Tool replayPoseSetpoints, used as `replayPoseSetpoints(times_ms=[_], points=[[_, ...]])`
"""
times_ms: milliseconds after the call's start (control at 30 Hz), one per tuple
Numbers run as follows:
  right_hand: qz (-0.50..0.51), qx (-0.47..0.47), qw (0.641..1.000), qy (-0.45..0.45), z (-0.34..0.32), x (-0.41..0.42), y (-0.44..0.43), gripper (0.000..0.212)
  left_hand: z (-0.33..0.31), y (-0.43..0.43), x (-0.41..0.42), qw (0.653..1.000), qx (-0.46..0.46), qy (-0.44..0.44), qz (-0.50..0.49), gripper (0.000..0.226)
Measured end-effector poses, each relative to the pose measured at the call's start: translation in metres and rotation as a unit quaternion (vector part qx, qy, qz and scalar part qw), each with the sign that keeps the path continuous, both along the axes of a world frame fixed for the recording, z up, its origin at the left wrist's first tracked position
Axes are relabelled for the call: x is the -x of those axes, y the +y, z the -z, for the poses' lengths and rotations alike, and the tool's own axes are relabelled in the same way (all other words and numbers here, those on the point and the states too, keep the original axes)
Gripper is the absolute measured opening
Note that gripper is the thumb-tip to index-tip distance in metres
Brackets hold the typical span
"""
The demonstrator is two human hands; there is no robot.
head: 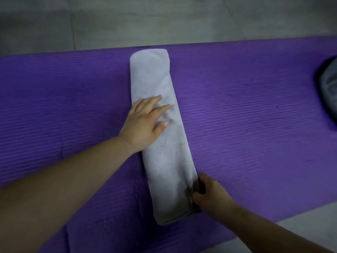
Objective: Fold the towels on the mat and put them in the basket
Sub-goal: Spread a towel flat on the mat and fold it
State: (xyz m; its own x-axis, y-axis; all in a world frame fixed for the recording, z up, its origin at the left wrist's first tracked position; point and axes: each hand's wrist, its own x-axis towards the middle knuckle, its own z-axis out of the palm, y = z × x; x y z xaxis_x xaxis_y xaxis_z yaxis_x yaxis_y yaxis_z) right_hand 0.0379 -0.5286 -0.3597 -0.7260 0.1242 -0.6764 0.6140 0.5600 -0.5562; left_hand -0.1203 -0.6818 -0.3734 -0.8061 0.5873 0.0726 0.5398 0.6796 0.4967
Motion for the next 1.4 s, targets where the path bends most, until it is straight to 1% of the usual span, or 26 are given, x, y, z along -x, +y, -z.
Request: replayPoseSetpoints(times_ms=[67,133,233,267,333,367,400,433,467,500,533,567,600,633,667,733,767,833,967,1033,1133,1233,1267,1300,1333,1400], points=[[-0.056,-0.011,0.998,-0.017,-0.005,0.004,0.002,0.032,0.004,-0.015,-0.015,0.999,0.038,-0.011,0.008,0.069],[-0.122,-0.021,0.99,-0.069,-0.011,0.008,0.007,0.03,0.005,-0.022,-0.03,0.995,0.088,-0.041,0.028,0.082],[-0.237,-0.077,0.961,-0.121,-0.019,0.012,0.017,0.006,0.013,-0.021,-0.043,0.981,0.166,-0.046,0.092,0.089],[-0.251,-0.085,0.955,-0.136,-0.022,0.013,0.018,0.005,0.016,-0.018,-0.043,0.976,0.185,-0.042,0.111,0.085],[-0.263,-0.088,0.947,-0.16,-0.025,0.012,0.02,0.023,0.016,-0.012,-0.04,0.968,0.212,-0.043,0.126,0.079],[-0.262,-0.095,0.947,-0.158,-0.028,0.013,0.02,0.022,0.017,-0.012,-0.038,0.965,0.222,-0.044,0.131,0.08],[-0.255,-0.117,0.949,-0.147,-0.03,0.011,0.02,0.008,0.015,-0.012,-0.037,0.963,0.226,-0.048,0.14,0.083],[-0.235,-0.148,0.954,-0.116,-0.031,0.009,0.022,0.018,0.014,-0.012,-0.036,0.961,0.231,-0.048,0.145,0.088],[-0.224,-0.197,0.954,-0.036,-0.027,0.007,0.024,0.039,0.013,-0.012,-0.035,0.962,0.226,-0.041,0.145,0.093],[-0.217,-0.257,0.938,0.084,-0.025,0.009,0.025,0.051,0.012,-0.013,-0.031,0.969,0.199,-0.019,0.146,0.094],[-0.232,-0.294,0.906,0.196,-0.021,0.014,0.026,0.054,0.011,-0.012,-0.025,0.972,0.174,0.036,0.152,0.087],[-0.269,-0.306,0.869,0.28,-0.015,0.018,0.026,0.053,0.01,-0.009,-0.019,0.974,0.155,0.074,0.15,0.074],[-0.321,-0.295,0.841,0.322,-0.008,0.023,0.021,0.05,0.006,-0.006,-0.01,0.974,0.143,0.095,0.145,0.06],[-0.367,-0.282,0.82,0.337,0.002,0.028,0.015,0.051,0.005,-0.001,0.0,0.976,0.128,0.119,0.129,0.053],[-0.389,-0.273,0.809,0.346,0.012,0.032,0.007,0.054,0.003,0.004,0.01,0.977,0.132,0.111,0.125,0.051],[-0.404,-0.27,0.807,0.335,0.032,0.032,-0.004,0.061,0.003,0.019,0.026,0.98,0.148,0.083,0.103,0.054],[-0.401,-0.274,0.808,0.335,0.041,0.031,-0.007,0.063,0.007,0.026,0.036,0.979,0.176,0.046,0.087,0.057],[-0.384,-0.271,0.809,0.354,0.051,0.029,-0.007,0.065,0.011,0.037,0.056,0.976,0.209,0.004,0.06,0.062],[-0.381,-0.272,0.792,0.393,0.054,0.034,-0.001,0.066,0.022,0.041,0.071,0.977,0.214,-0.009,-0.001,0.073],[-0.385,-0.278,0.786,0.396,0.055,0.035,-0.001,0.066,0.022,0.041,0.07,0.974,0.226,-0.001,-0.001,0.074],[-0.395,-0.27,0.778,0.408,0.046,0.034,0.0,0.057,0.017,0.044,0.071,0.968,0.248,-0.03,0.016,0.074],[-0.478,-0.235,0.718,0.448,0.031,0.026,0.01,0.034,0.008,0.043,0.071,0.96,0.273,-0.049,0.023,0.072],[-0.512,-0.229,0.701,0.441,0.026,0.02,0.017,0.034,0.006,0.04,0.067,0.966,0.255,-0.043,0.023,0.07],[-0.538,-0.224,0.693,0.423,0.021,0.015,0.025,0.038,0.003,0.033,0.058,0.978,0.208,-0.014,0.028,0.067],[-0.558,-0.219,0.694,0.399,0.016,0.009,0.033,0.045,0.0,0.023,0.046,0.989,0.135,0.045,0.045,0.063],[-0.594,-0.215,0.694,0.346,0.006,0.002,0.049,0.065,0.004,0.002,0.013,0.98,0.055,0.154,0.118,0.049]])
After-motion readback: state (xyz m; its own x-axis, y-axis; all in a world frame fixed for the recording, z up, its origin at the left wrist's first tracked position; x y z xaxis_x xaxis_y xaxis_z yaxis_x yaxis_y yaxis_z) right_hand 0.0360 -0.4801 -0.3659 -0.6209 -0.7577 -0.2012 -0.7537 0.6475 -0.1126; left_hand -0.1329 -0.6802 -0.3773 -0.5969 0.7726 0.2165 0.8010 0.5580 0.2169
